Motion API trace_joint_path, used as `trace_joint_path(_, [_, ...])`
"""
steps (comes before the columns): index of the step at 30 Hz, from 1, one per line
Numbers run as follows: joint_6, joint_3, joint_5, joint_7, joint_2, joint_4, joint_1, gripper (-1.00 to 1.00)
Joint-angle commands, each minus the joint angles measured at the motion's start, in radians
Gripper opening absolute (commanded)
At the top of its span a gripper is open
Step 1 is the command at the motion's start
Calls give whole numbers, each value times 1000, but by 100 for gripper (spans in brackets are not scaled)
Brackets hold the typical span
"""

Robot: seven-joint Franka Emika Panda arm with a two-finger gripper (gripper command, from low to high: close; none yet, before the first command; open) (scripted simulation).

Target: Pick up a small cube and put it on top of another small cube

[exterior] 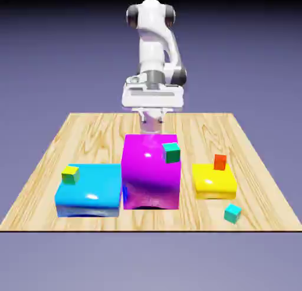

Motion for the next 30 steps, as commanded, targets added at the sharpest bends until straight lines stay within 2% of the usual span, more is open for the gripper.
trace_joint_path(1, [-12, -9, 12, -44, 21, 14, 19, 0])
trace_joint_path(30, [-373, -283, 353, -1305, 629, 433, 557, 0])
